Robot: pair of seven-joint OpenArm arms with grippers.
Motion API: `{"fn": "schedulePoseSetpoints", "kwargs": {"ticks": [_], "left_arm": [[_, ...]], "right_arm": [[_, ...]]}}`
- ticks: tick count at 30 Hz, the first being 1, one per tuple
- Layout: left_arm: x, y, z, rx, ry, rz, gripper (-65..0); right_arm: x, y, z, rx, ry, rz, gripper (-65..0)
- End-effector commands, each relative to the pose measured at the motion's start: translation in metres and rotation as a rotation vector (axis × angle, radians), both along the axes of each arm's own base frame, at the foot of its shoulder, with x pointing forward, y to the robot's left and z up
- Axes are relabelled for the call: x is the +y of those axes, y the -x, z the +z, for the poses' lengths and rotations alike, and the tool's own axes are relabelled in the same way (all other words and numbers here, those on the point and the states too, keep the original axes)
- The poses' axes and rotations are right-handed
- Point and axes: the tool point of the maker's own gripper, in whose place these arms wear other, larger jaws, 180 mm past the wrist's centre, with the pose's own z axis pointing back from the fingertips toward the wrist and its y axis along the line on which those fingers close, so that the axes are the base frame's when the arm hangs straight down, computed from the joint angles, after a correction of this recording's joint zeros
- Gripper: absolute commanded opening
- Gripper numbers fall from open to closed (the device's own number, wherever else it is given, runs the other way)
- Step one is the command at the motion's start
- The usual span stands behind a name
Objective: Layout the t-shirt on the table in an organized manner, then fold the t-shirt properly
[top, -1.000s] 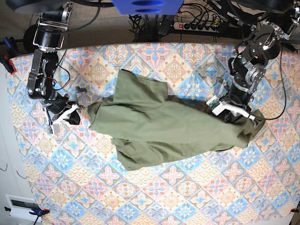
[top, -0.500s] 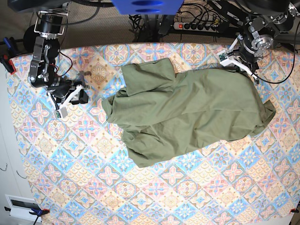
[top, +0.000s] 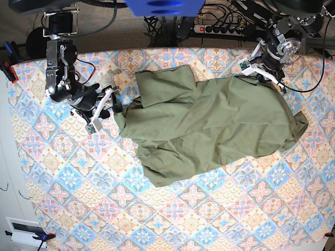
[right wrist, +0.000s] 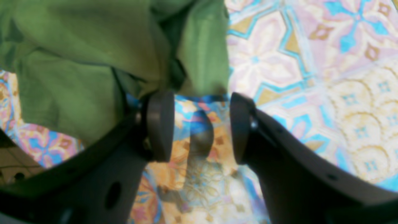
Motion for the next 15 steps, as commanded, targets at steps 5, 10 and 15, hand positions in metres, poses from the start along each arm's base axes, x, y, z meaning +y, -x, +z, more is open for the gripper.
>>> {"fn": "schedulePoseSetpoints", "kwargs": {"ticks": [5,10,15], "left_arm": [[0.003,-0.007,0.008,-0.03,-0.016,-0.007,-65.0],[0.005,-0.007,0.008,-0.031,-0.016,-0.003,-65.0],[0.005,-0.007,0.008,-0.032,-0.019,-0.004,-65.0]], "right_arm": [[0.006,-0.03,0.031,-0.108,-0.025,0.011,-36.9],[0.016,-0.032,0.033,-0.114,-0.054,0.011,-36.9],[0.028,-0.031,0.033,-0.114,-0.088,0.011,-36.9]]}}
